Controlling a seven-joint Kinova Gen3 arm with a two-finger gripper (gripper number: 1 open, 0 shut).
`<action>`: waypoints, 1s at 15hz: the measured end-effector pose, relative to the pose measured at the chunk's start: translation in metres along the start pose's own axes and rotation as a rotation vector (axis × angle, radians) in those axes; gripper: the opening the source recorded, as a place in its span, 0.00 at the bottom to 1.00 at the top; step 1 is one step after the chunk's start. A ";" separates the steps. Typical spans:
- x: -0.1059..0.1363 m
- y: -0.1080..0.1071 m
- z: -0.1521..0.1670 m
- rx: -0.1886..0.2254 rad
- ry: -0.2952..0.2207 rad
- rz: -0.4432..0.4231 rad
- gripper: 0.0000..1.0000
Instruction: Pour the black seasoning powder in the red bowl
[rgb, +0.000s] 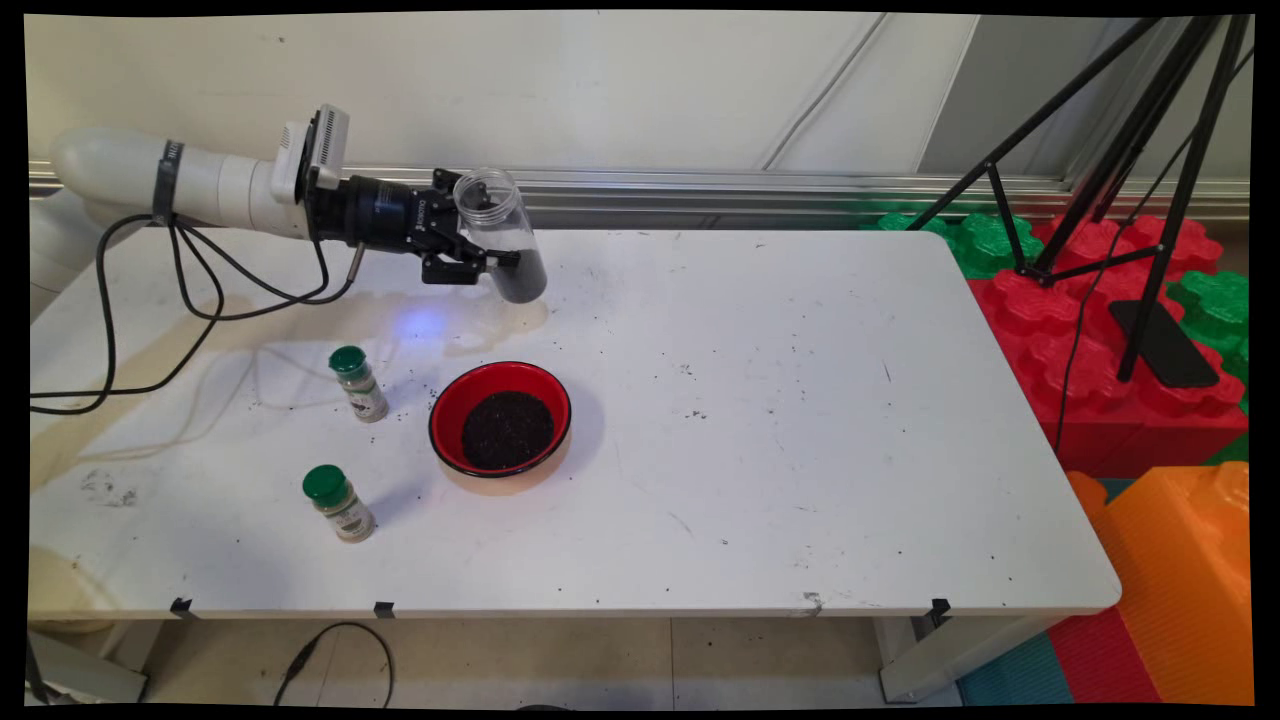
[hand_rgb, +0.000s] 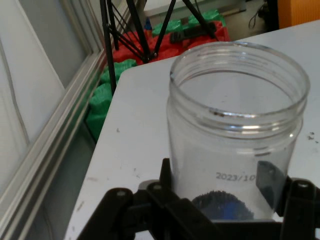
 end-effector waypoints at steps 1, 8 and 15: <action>0.001 0.001 0.000 0.001 -0.001 0.014 0.00; 0.010 0.013 -0.001 0.019 -0.032 0.217 0.00; 0.010 0.020 0.002 0.017 -0.074 0.442 0.00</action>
